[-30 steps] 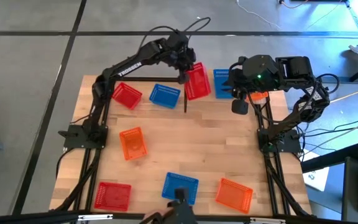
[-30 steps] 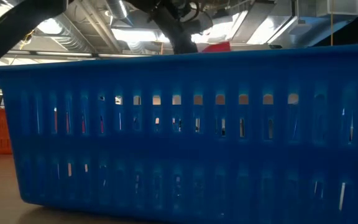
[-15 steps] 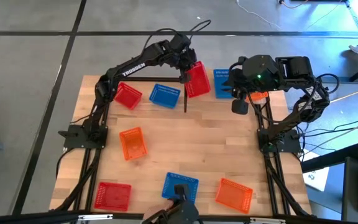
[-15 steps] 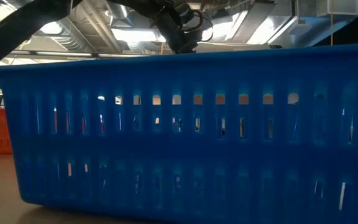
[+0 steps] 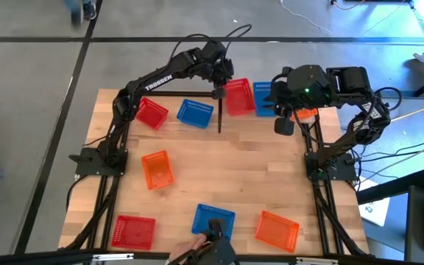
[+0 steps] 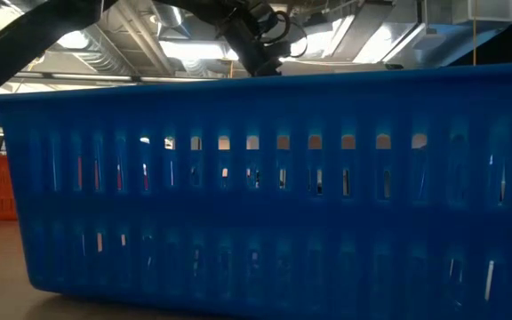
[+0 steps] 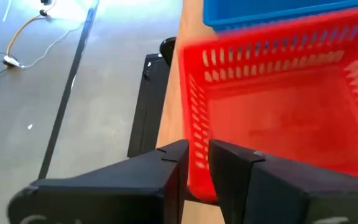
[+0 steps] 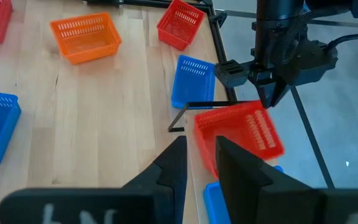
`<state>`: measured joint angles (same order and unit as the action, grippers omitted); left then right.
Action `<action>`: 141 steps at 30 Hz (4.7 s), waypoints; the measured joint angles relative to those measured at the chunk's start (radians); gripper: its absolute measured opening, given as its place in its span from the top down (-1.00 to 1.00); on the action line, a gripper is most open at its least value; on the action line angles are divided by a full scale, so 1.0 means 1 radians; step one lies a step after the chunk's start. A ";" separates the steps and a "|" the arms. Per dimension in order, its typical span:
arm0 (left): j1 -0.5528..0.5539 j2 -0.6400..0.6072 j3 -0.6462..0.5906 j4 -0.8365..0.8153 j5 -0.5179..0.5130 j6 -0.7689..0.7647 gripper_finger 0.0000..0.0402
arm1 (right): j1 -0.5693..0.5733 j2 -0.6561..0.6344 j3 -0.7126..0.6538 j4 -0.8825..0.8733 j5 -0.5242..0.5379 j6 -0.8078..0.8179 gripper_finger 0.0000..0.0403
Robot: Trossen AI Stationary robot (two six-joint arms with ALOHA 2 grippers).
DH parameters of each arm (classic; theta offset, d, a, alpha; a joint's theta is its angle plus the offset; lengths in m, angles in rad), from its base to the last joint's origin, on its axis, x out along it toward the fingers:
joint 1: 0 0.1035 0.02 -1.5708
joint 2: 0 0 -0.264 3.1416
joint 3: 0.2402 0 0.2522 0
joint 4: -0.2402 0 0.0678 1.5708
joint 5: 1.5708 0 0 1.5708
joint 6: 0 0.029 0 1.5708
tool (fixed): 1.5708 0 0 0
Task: Stack baskets on shelf by color
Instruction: Put the middle red bin on the shelf, then stack the bottom orange bin on top of the orange bin on the shelf
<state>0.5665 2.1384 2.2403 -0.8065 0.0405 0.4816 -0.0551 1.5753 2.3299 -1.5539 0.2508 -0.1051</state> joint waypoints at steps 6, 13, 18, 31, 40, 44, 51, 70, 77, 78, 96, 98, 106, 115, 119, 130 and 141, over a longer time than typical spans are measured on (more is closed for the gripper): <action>-0.007 -0.012 0.000 0.005 -0.103 -0.010 0.74 | 0.000 0.000 0.000 0.000 0.000 -0.004 0.59; -0.039 -0.104 0.000 -0.151 -0.097 -0.127 0.74 | 0.001 -0.001 0.000 -0.018 0.000 0.014 0.59; -0.077 -0.223 0.000 -0.324 0.056 -0.179 0.75 | 0.000 -0.024 0.000 -0.018 -0.088 -0.034 0.59; -0.317 -0.490 0.000 -0.504 0.098 -0.369 0.75 | 0.176 -0.214 -0.308 -0.016 -0.229 0.201 0.59; -0.491 -0.578 0.000 -0.590 0.025 -0.466 0.75 | 0.514 -0.277 -0.697 0.103 -0.309 0.742 0.59; -0.562 -0.591 -0.003 -0.644 0.027 -0.479 0.75 | 0.628 -0.240 -0.804 0.262 -0.309 0.907 0.59; -0.666 -0.601 -0.001 -0.629 0.028 -0.502 0.75 | 0.751 -0.121 -0.945 0.393 -0.331 1.142 0.59; -0.741 -0.600 0.000 -0.629 0.003 -0.515 0.75 | 0.798 0.052 -1.205 0.609 -0.338 1.155 0.59; -0.740 -0.600 0.000 -0.629 0.002 -0.528 0.75 | 0.798 0.052 -1.243 0.718 -0.340 1.151 0.59; -0.740 -0.600 0.000 -0.629 0.002 -0.528 0.75 | 0.798 0.052 -1.251 0.725 -0.340 1.151 0.59; -0.740 -0.599 0.000 -0.630 0.002 -0.532 0.75 | 0.798 0.053 -1.281 0.751 -0.342 1.095 0.59; -0.740 -0.599 0.000 -0.630 0.002 -0.532 0.75 | 0.798 0.053 -1.278 0.752 -0.342 1.095 0.59; -0.740 -0.599 0.000 -0.630 0.002 -0.533 0.75 | 0.798 0.052 -1.288 0.753 -0.341 1.095 0.59; -0.740 -0.599 0.000 -0.630 0.002 -0.534 0.75 | 0.786 0.052 -1.382 0.881 -0.327 1.107 0.60; -0.740 -0.599 0.000 -0.630 0.001 -0.535 0.75 | 0.751 0.052 -1.384 0.869 -0.388 1.174 0.89; -0.740 -0.599 0.000 -0.630 -0.114 -0.560 0.75 | 0.650 0.006 -1.215 0.604 -0.309 1.279 0.98; -0.739 -0.599 0.000 -0.642 -0.193 -0.540 0.75 | 0.514 -0.164 -0.859 -0.012 -0.068 1.515 0.99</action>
<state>-0.1725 1.5394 2.2398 -1.4485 -0.1528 -0.0583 0.4585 1.4112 1.4712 -1.5658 0.1831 1.4097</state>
